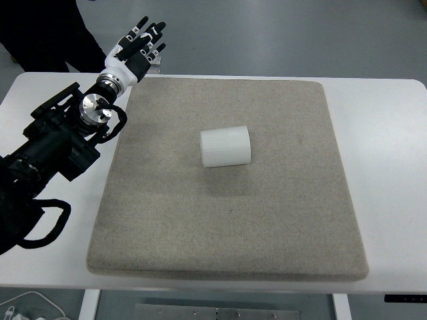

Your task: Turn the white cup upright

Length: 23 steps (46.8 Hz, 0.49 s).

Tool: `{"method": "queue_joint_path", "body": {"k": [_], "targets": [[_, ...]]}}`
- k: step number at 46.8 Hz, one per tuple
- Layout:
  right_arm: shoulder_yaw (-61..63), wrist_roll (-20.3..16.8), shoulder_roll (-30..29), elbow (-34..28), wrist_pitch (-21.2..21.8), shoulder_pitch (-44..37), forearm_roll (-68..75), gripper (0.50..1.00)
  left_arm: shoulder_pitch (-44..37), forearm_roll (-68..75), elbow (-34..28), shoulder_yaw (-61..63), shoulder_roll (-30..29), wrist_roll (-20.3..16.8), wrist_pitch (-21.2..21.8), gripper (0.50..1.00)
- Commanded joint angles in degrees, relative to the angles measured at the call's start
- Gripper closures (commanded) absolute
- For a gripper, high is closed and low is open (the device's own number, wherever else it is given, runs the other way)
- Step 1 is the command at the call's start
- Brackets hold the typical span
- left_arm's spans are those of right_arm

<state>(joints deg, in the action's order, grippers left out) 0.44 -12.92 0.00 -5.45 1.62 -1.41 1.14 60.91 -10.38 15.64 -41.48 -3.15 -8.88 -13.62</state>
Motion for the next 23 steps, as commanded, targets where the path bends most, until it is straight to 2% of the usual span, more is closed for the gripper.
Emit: {"method": "queue_joint_path", "body": {"k": [1, 23], "targets": [[0.0, 0.0, 0.0, 0.0, 0.0, 0.0, 0.0, 0.572, 0.0, -0.1, 0.0, -0.1, 0.0, 0.0, 0.0, 0.506], [0.0, 0.0, 0.0, 0.0, 0.0, 0.0, 0.0, 0.57, 0.8, -0.3, -0.2, 0.2, -0.9, 0.0, -0.3, 0.506]]}}
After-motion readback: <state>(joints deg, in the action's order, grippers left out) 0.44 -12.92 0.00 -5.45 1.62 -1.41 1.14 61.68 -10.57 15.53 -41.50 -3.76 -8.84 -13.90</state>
